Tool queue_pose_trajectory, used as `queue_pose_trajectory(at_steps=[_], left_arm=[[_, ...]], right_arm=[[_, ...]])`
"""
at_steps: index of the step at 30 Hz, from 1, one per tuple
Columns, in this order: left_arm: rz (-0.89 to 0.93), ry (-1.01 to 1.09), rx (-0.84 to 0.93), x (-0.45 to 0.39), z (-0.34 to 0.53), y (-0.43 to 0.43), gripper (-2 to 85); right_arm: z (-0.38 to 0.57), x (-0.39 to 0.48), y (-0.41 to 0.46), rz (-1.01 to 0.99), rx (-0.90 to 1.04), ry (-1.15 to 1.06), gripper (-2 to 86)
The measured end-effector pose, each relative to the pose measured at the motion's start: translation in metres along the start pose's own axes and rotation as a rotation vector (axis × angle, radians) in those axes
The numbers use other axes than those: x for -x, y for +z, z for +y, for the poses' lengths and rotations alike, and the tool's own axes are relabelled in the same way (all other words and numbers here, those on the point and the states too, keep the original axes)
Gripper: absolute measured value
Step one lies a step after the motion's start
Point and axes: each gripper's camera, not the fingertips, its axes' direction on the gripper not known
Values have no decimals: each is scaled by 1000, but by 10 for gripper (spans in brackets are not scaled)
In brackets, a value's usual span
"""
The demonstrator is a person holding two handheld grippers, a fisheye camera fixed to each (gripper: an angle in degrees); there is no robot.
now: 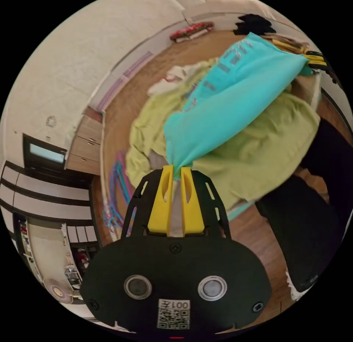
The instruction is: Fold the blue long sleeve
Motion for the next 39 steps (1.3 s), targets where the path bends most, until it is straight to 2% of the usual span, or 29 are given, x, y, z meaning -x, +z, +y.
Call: queue_pose_trajectory(at_steps=[2, 8, 10, 15, 16, 19, 21, 25, 28, 31, 34, 37, 39], left_arm=[[55, 31, 85, -43, 25, 30, 39], [26, 36, 62, -56, 29, 22, 39], [29, 36, 54, -53, 23, 17, 39], [26, 150, 187, -74, 21, 37, 2], [-32, 149, 241, -81, 24, 45, -4], [-92, 185, 292, -96, 32, 45, -8], [-95, 140, 276, -97, 30, 36, -9], [11, 51, 100, -101, -3, 4, -10], [93, 113, 1, -122, -42, -3, -10], [74, 163, -54, -151, -76, 10, -10], [109, 112, -124, -170, -92, 33, -10], [260, 91, -50, -187, -92, 70, -10], [257, 74, -67, -191, -81, 82, -10]], right_arm=[[32, 36, 32, -57, 124, -65, 43], [59, 60, 41, 106, 144, -172, 55], [61, 52, 38, 88, 141, -166, 51], [79, 16, 19, 21, 103, 22, 31], [86, 8, 16, -4, 96, 78, 32], [103, -9, 21, -163, 86, 163, 61], [106, -16, 28, -234, 73, 205, 96], [92, -28, 57, -368, 21, 274, 134], [73, -31, 86, -436, 3, 311, 121], [59, -33, 102, -474, -27, 377, 89], [47, -34, 97, -476, -47, 399, 72], [27, -32, 66, -406, -107, 384, 67], [3, -30, 38, -347, -176, 353, 67]])
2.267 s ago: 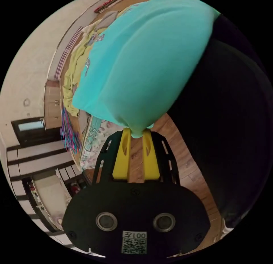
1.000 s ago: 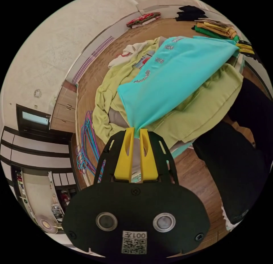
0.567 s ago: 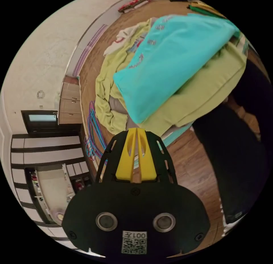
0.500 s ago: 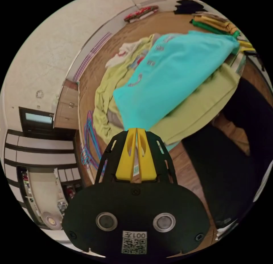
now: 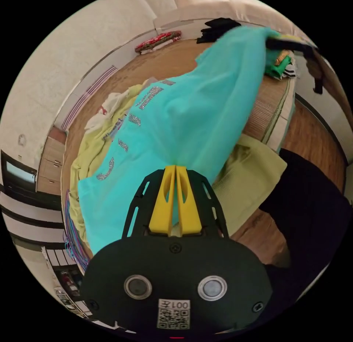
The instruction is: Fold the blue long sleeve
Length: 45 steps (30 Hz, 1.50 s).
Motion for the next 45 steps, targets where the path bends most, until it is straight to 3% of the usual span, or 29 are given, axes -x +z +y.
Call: queue_pose_trajectory(at_steps=[3, 9, 12, 14, 17, 22, 25, 28, 30, 34, 37, 40, 45], left_arm=[[15, -21, -38, 9, 19, 4, -10], [342, -309, -176, 79, 96, -10, -10], [358, -399, -223, 104, 160, -27, -10], [293, -428, -193, 118, 209, -34, -10], [184, -451, -129, 134, 264, -40, -9], [73, -493, -135, 164, 315, -43, -3], [75, -473, -250, 179, 314, -52, 27], [59, -429, -334, 185, 300, -56, 81], [-4, -457, -300, 190, 294, -47, 84], [-134, -668, -228, 220, 317, -27, 48], [-6, -842, -216, 254, 360, -9, 36], [122, -858, -228, 267, 388, 4, 35], [92, -895, -229, 261, 407, -21, 48]], right_arm=[[-58, 55, -25, 58, -123, -134, 67], [-172, 231, -9, 0, -262, -547, 69], [-194, 323, 46, -112, -131, -741, 78], [-185, 390, 100, -239, 86, -930, 88], [-164, 430, 114, -385, 179, -1024, 87], [-156, 412, 81, -215, 70, -895, 81], [-151, 389, 85, -47, 137, -814, 92], [-142, 379, 99, -69, 247, -744, 109], [-135, 382, 107, -93, 270, -702, 114], [-123, 398, 128, -21, 249, -644, 81], [-120, 401, 132, 76, 174, -607, 46], [-117, 393, 133, 50, 152, -547, 40], [-113, 374, 116, 80, 155, -480, 68]])
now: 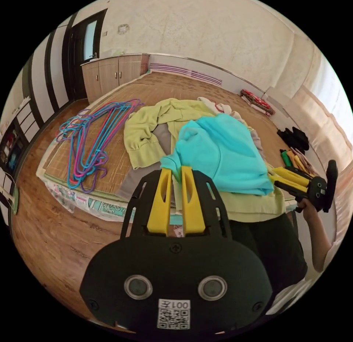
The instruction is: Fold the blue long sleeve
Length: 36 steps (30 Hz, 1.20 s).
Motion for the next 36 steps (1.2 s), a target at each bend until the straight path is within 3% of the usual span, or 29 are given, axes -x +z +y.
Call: queue_pose_trajectory(at_steps=[5, 8, 13, 18, 20, 24, 28, 33, 36], left_arm=[[-218, 138, -60, -44, -9, -42, 44], [-181, 265, -148, -72, -20, -51, 62], [-307, 361, 81, -79, -49, 23, 65], [-100, 188, 50, -34, -61, 16, 3], [54, 52, 65, -8, -54, 30, -3], [118, 30, 38, -6, -44, 28, -6], [-218, 344, 59, -71, -58, -24, 17], [-117, 735, 64, -164, -65, -35, 114], [-198, 890, 140, -213, -64, 2, 153]], right_arm=[[18, -13, -6, -137, -9, -22, 114], [16, -16, 9, -135, 15, -3, 115], [13, -39, 28, -198, 23, 149, 62], [31, -65, -18, -176, -137, 201, 35], [44, -72, -10, -228, -93, 221, 35], [65, -72, 17, -298, -7, 219, 44], [78, -87, -18, -258, -69, 133, 97], [78, -107, 8, -366, 24, 140, 129], [83, -129, 31, -490, -1, 353, 92]])
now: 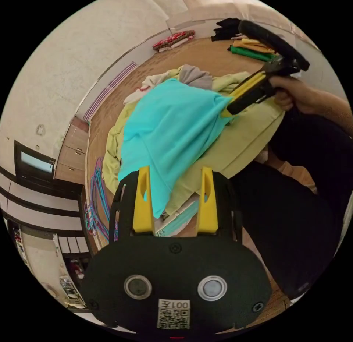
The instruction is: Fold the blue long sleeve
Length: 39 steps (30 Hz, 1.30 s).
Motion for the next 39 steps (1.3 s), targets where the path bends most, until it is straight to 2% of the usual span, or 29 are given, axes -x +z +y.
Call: queue_pose_trajectory(at_steps=[3, 7, 12, 16, 18, 23, 27, 31, 35, 39], left_arm=[[-96, 33, 68, -17, -25, 27, 166], [-113, -29, 23, -11, -37, 17, 168], [-219, -177, -31, 10, -39, -10, 142], [-168, -248, -98, 24, -45, -30, 107], [-146, -237, -130, 23, -53, -50, 88], [-38, -149, -278, 48, -108, -130, 67], [-16, -25, -269, 92, -198, -139, 63], [-98, 51, -335, 112, -275, -182, 63], [-153, 107, -405, 73, -296, -208, 61], [-225, 183, -362, -5, -290, -180, 59]], right_arm=[[5, -21, -21, -112, -116, 159, 53], [-2, 6, -88, -4, -260, 3, 27], [-15, 29, -156, -15, -383, -127, 17], [2, 38, -195, -30, -435, -169, 14], [18, 39, -211, -24, -447, -173, 14], [43, -1, -258, 181, -458, -116, 11], [12, -71, -274, 132, -441, -41, 10], [1, -106, -318, 154, -546, -10, 11], [40, -102, -337, 292, -570, -43, 12], [97, -116, -312, 273, -482, 1, 16]])
